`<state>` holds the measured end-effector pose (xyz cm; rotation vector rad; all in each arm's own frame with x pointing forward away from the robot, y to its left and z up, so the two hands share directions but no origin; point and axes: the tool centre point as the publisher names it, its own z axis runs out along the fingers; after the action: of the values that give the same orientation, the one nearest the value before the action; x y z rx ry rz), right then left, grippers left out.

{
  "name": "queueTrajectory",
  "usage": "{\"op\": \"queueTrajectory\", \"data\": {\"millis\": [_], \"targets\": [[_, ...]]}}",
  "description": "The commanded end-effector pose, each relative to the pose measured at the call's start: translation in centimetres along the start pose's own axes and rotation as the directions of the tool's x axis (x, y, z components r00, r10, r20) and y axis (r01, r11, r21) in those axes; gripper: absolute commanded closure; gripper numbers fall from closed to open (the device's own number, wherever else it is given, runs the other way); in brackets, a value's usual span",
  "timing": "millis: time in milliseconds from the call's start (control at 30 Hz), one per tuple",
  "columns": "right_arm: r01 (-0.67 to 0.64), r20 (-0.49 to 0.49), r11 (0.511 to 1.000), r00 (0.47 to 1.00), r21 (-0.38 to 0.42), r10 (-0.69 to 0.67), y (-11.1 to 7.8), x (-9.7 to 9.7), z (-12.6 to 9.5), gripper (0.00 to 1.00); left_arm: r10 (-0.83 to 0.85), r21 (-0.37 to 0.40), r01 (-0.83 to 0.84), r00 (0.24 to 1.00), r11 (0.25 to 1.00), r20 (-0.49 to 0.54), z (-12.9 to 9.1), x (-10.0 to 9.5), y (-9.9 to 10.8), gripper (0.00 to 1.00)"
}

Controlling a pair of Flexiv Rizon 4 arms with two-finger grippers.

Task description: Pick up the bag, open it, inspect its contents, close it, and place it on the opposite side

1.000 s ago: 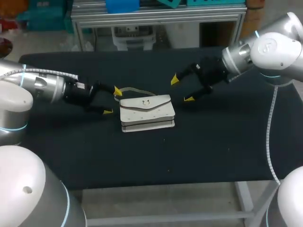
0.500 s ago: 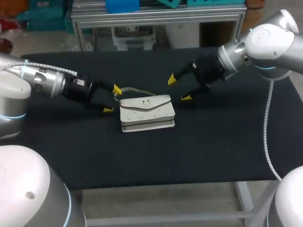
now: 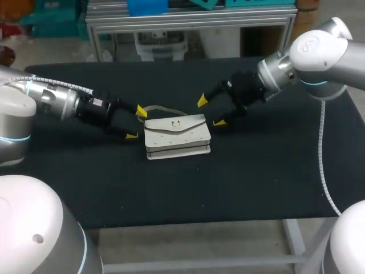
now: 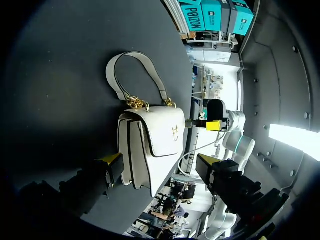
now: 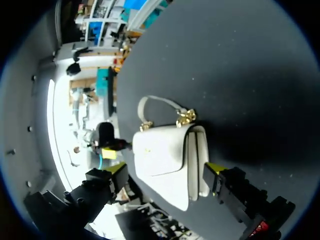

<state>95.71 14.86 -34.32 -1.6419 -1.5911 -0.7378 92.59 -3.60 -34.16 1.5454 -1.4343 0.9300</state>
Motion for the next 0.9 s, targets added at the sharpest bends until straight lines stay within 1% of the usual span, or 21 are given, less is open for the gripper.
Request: {"op": "queueTrajectory", "data": {"millis": [33,167,267,300,367,400,433,500,533,600,667,700,733,800,867,900], "targets": [[0.003,-0.011,1.000,1.000,0.021,-0.002,0.8,-0.2,1.4,0.00,-0.004,0.001,0.004,1.000,1.000,0.011,1.2,0.0,-0.4,0.00],[0.004,-0.024,0.999,1.000,0.039,-0.003,1.0,-0.3,2.1,0.00,-0.008,-0.004,0.009,1.000,1.000,0.014,2.1,0.1,-0.6,0.00],[0.005,-0.027,0.999,1.000,0.042,-0.004,1.1,-0.3,2.3,0.00,-0.015,-0.004,0.015,1.000,1.000,0.011,2.4,0.1,-0.9,0.00],[0.005,-0.027,0.999,1.000,0.043,-0.004,1.1,-0.3,2.4,0.00,-0.019,-0.005,0.019,1.000,1.000,0.006,2.4,0.1,-0.9,0.04],[0.004,-0.027,0.999,1.000,0.046,-0.003,1.1,-0.3,2.5,0.00,-0.021,-0.006,0.021,1.000,1.000,0.006,2.6,0.1,-0.9,0.16],[0.003,-0.028,0.999,1.000,0.047,-0.002,1.1,-0.3,2.6,0.00,-0.023,-0.006,0.023,1.000,1.000,0.005,2.6,0.1,-0.9,0.28],[0.004,-0.031,0.999,1.000,0.049,-0.002,1.1,-0.3,2.6,0.00,-0.025,-0.008,0.025,1.000,1.000,0.005,2.6,0.1,-0.9,0.33],[0.004,-0.035,0.999,0.999,0.051,-0.002,1.0,-0.3,2.8,0.00,-0.027,-0.008,0.027,1.000,1.000,0.005,2.7,0.1,-0.9,0.35],[0.004,-0.037,0.999,0.999,0.052,-0.002,1.0,-0.3,2.8,0.02,-0.029,-0.008,0.029,1.000,1.000,0.005,2.7,0.1,-0.8,0.36],[0.004,-0.045,0.999,0.999,0.052,-0.002,1.0,-0.2,3.0,0.08,-0.029,-0.008,0.029,1.000,1.000,0.004,2.7,0.2,-0.7,0.36],[0.009,-0.052,0.999,0.999,0.048,-0.007,1.0,-0.1,3.1,0.18,-0.028,-0.008,0.028,1.000,1.000,0.008,2.7,0.2,-0.6,0.40],[0.010,-0.053,0.999,0.999,0.047,-0.008,0.9,0.0,3.2,0.26,-0.028,-0.008,0.028,1.000,1.000,0.008,2.7,0.3,-0.5,0.40],[0.011,-0.052,0.999,0.999,0.047,-0.009,0.9,0.0,3.3,0.36,-0.028,-0.009,0.028,1.000,1.000,0.009,2.8,0.3,-0.5,0.45],[0.015,-0.057,0.999,0.998,0.047,-0.012,0.8,0.0,3.5,0.49,-0.028,-0.015,0.028,1.000,0.999,0.013,3.0,0.2,-0.4,0.45],[0.013,-0.059,0.999,0.998,0.048,-0.010,0.8,-0.1,3.8,0.51,-0.032,-0.021,0.032,0.999,0.999,0.012,3.3,0.0,-0.4,0.43],[0.011,-0.062,0.999,0.998,0.053,-0.007,0.8,-0.2,4.0,0.51,-0.033,-0.025,0.033,0.999,0.999,0.013,3.4,-0.1,-0.4,0.45]]}}
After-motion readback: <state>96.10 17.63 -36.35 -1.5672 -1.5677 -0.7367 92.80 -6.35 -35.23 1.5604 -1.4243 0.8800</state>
